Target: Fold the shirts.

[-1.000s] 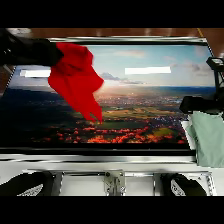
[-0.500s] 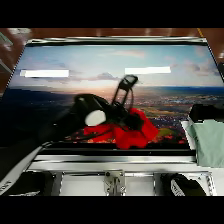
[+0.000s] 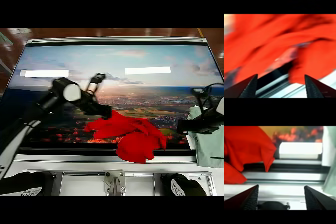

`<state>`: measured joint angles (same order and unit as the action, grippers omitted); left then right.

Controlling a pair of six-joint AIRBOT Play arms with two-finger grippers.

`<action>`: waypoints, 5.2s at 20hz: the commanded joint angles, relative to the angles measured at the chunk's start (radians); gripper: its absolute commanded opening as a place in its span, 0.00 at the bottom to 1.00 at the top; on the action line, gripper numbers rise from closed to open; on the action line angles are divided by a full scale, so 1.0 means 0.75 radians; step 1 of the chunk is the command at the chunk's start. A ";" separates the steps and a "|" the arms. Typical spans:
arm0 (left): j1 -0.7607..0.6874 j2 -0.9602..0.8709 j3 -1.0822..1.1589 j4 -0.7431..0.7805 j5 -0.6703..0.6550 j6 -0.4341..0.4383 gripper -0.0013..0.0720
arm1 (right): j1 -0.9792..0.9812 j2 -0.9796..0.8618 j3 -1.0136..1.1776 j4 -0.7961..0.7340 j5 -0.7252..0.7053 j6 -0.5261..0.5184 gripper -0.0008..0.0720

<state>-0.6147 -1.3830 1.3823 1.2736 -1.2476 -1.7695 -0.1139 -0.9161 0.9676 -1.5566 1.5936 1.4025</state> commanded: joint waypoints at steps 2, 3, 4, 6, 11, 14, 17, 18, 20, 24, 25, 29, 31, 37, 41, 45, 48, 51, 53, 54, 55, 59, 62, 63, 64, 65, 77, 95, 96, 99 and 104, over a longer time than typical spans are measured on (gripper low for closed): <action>0.267 0.243 -0.487 -0.147 -0.012 0.035 0.96 | -0.238 -0.083 -0.179 0.219 -0.094 -0.051 0.91; 0.276 0.280 -0.615 -0.181 0.038 0.035 0.97 | -0.315 -0.101 -0.179 0.294 -0.114 -0.070 0.91; 0.275 0.300 -0.715 -0.227 0.108 0.034 0.97 | -0.381 -0.119 -0.179 0.366 -0.125 -0.079 0.91; 0.254 0.296 -0.852 -0.354 0.318 0.035 0.97 | -0.470 -0.159 -0.179 0.470 -0.114 -0.082 0.91; 0.159 0.144 -0.920 -0.489 0.645 0.056 0.96 | -0.476 -0.190 -0.180 0.440 -0.095 -0.109 0.91; 0.144 0.079 -0.919 -0.565 0.751 0.074 0.96 | -0.476 -0.190 -0.180 0.305 -0.074 -0.103 0.95; 0.114 0.058 -0.919 -0.599 0.773 0.105 0.96 | -0.476 -0.190 -0.180 0.257 -0.050 -0.096 0.95; 0.100 0.056 -0.919 -0.612 0.811 0.104 0.96 | -0.476 -0.190 -0.180 0.256 -0.058 -0.097 0.95; 0.075 0.050 -0.919 -0.682 0.899 0.104 0.93 | -0.476 -0.190 -0.180 0.251 -0.065 -0.096 0.95; 0.051 -0.006 -0.919 -0.721 0.895 0.104 0.80 | -0.476 -0.190 -0.244 0.256 -0.097 -0.096 0.95; 0.046 -0.015 -0.919 -0.748 0.895 0.104 0.71 | -0.476 -0.190 -0.290 0.260 -0.119 -0.097 0.95; 0.038 -0.013 -0.919 -0.771 0.884 0.111 0.07 | -0.476 -0.190 -0.488 0.376 -0.299 -0.107 0.95; 0.038 0.010 -0.919 -0.770 0.885 0.115 0.07 | -0.476 -0.190 -0.545 0.446 -0.389 -0.108 0.95; 0.044 0.154 -0.919 -0.665 0.886 0.114 0.07 | -0.474 -0.191 -0.666 0.548 -0.553 -0.138 0.95; 0.070 0.225 -0.919 -0.660 0.939 0.155 0.07 | -0.368 -0.243 -0.684 0.599 -0.627 -0.140 0.78; 0.123 0.302 -0.901 -0.659 0.938 0.193 0.07 | -0.224 -0.348 -0.654 0.633 -0.665 -0.137 0.10; 0.227 0.393 -0.809 -0.562 0.876 0.229 0.07 | -0.218 -0.263 -0.494 0.628 -0.609 -0.194 0.10; 0.360 0.529 -0.529 -0.439 0.786 0.393 0.07 | -0.218 -0.054 -0.159 0.659 -0.585 -0.303 0.10; 0.433 0.632 -0.267 -0.430 0.806 0.511 0.07 | -0.218 0.089 0.129 0.660 -0.608 -0.342 0.10; 0.466 0.671 -0.140 -0.430 0.834 0.532 0.07 | -0.218 0.154 0.280 0.659 -0.643 -0.341 0.10; 0.496 0.701 -0.019 -0.429 0.853 0.536 0.07 | -0.218 0.208 0.411 0.661 -0.675 -0.341 0.10; 0.553 0.791 0.292 -0.418 0.843 0.615 0.07 | -0.218 0.354 0.769 0.672 -0.813 -0.337 0.10; 0.553 0.870 0.306 -0.285 0.647 0.612 0.07 | -0.218 0.399 0.867 0.625 -0.871 -0.335 0.10; 0.553 0.886 0.306 -0.201 0.519 0.599 0.07 | -0.218 0.399 0.881 0.594 -0.868 -0.322 0.10; 0.553 0.894 0.305 -0.108 0.398 0.553 0.07 | -0.218 0.397 0.881 0.549 -0.867 -0.299 0.10; 0.553 0.894 0.305 0.001 0.267 0.501 0.07 | -0.218 0.385 0.881 0.497 -0.855 -0.279 0.10; 0.553 0.893 -0.538 0.279 -0.032 0.115 0.07 | -0.217 -0.473 0.881 0.764 -0.803 -0.044 0.10; 0.412 0.911 -1.220 -0.198 0.428 0.027 0.07 | -0.151 -0.716 0.780 0.460 0.004 0.066 0.90; 0.412 0.912 -1.220 -0.192 0.428 0.064 0.07 | -0.186 -0.637 0.607 0.518 0.023 0.068 0.91; 0.412 0.913 -1.220 -0.188 0.427 0.113 0.07 | -0.232 -0.342 -0.081 0.488 -0.181 0.052 0.91; 0.412 0.915 -1.220 -0.188 0.428 0.113 0.07 | -0.290 -0.195 -0.691 0.896 -0.549 0.054 0.96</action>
<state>-0.3050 -0.6979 0.4679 1.1320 -0.9264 -1.6939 -0.3138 -1.1248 0.6853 -1.0138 1.3262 1.4441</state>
